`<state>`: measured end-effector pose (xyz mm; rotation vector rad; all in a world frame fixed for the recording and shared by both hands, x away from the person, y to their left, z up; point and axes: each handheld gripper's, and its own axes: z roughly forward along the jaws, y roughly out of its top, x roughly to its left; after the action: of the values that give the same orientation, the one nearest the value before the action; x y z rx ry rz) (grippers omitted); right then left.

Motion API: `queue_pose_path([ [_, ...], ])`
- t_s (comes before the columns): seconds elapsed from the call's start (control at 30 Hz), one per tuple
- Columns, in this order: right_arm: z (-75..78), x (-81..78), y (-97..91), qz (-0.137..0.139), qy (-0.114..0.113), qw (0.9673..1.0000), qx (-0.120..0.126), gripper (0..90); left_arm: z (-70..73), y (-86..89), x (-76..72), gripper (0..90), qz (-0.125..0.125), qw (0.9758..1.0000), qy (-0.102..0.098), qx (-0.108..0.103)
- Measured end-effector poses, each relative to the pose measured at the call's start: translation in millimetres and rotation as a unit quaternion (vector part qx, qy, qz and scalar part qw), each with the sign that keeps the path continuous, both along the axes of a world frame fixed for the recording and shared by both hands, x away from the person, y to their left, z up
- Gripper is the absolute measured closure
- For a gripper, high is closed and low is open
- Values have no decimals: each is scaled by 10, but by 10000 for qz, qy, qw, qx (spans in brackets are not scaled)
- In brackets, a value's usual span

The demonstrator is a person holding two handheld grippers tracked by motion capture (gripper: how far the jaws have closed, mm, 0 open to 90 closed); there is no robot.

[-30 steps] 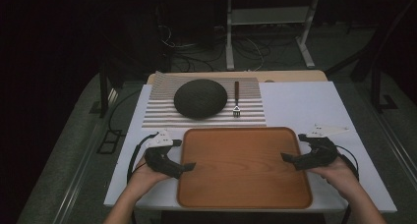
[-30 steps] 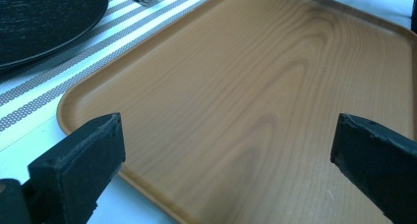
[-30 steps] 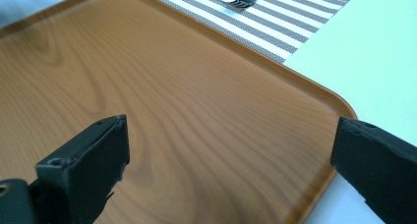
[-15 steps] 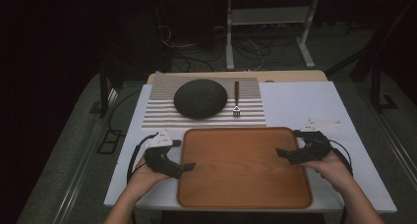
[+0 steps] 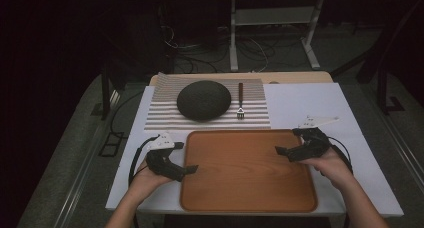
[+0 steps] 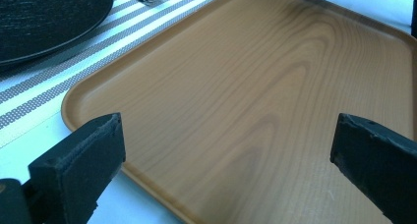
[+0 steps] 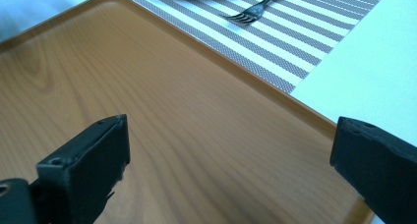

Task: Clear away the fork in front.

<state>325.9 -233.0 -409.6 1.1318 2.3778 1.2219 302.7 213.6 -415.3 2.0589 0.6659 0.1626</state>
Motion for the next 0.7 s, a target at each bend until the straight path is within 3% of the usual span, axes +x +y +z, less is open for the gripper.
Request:
queue_pose_path([
  [0.7,43,341,216,-16,140,9999,-96,17,-12,-15,-12,0,-3,9999,-78,109],
])
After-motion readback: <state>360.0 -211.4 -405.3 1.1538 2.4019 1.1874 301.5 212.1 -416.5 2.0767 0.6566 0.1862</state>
